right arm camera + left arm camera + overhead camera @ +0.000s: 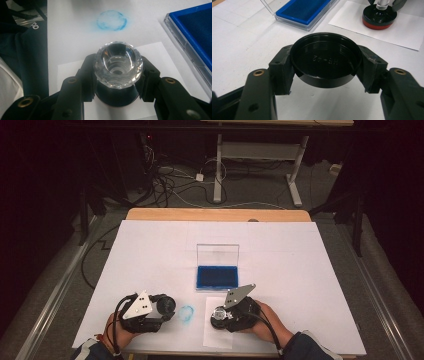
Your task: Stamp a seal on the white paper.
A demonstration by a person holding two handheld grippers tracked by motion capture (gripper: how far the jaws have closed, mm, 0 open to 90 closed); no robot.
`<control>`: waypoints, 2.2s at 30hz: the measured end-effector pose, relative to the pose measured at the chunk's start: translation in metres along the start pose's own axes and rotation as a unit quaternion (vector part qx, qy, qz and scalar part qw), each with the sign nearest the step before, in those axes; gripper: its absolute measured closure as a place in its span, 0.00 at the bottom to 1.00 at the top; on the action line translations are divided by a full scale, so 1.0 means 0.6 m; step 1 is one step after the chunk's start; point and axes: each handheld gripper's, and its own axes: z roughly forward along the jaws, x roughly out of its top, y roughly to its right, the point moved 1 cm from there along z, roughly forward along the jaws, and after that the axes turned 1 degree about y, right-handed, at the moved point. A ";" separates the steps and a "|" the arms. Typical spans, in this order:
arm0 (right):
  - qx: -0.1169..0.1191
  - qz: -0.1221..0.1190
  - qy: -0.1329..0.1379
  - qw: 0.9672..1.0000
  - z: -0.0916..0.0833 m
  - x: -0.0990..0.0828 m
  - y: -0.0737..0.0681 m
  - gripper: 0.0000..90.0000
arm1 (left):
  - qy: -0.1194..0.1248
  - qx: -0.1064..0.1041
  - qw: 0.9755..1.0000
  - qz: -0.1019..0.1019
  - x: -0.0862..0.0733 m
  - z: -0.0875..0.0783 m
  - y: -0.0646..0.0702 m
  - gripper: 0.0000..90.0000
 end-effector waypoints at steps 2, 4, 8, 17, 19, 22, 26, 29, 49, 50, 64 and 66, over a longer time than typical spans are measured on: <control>0.000 0.001 0.002 1.000 0.000 -0.001 0.000 0.64 | -0.001 -0.001 1.000 0.000 0.000 0.000 0.000 0.41; 0.001 0.002 0.003 1.000 0.000 -0.001 0.000 0.64 | -0.001 -0.001 1.000 0.001 0.000 0.001 0.000 0.41; 0.005 0.005 0.004 1.000 0.001 -0.002 0.002 0.64 | -0.001 -0.001 1.000 0.001 0.001 0.001 0.001 0.41; 0.009 0.008 0.004 1.000 0.002 -0.003 0.003 0.64 | -0.002 -0.003 1.000 0.002 0.000 0.001 0.001 0.41; 0.009 0.009 0.003 1.000 0.002 -0.003 0.002 0.64 | -0.001 -0.003 1.000 0.001 0.000 0.001 0.001 0.41; 0.008 0.009 0.002 1.000 0.002 -0.003 0.002 0.64 | -0.002 -0.003 1.000 0.001 0.000 0.002 0.001 0.41; 0.007 0.008 0.000 1.000 0.003 -0.003 0.002 0.64 | -0.002 -0.003 1.000 0.001 0.001 0.002 0.001 0.41; 0.007 0.010 -0.002 1.000 0.004 -0.004 0.002 0.65 | -0.002 -0.003 1.000 0.002 0.001 0.002 0.001 0.41; 0.002 0.002 -0.004 1.000 0.003 -0.002 0.001 0.65 | 0.001 -0.004 1.000 0.001 0.001 0.000 0.000 0.41; 0.001 0.004 -0.004 1.000 0.003 -0.002 0.001 0.65 | 0.001 -0.004 1.000 0.000 0.001 0.000 0.000 0.41; -0.004 -0.004 -0.001 1.000 -0.002 0.003 -0.001 0.65 | -0.001 -0.004 1.000 0.000 -0.001 0.000 0.001 0.41; -0.006 -0.005 0.000 1.000 -0.004 0.004 -0.001 0.65 | -0.001 -0.004 1.000 0.001 0.000 0.000 0.001 0.41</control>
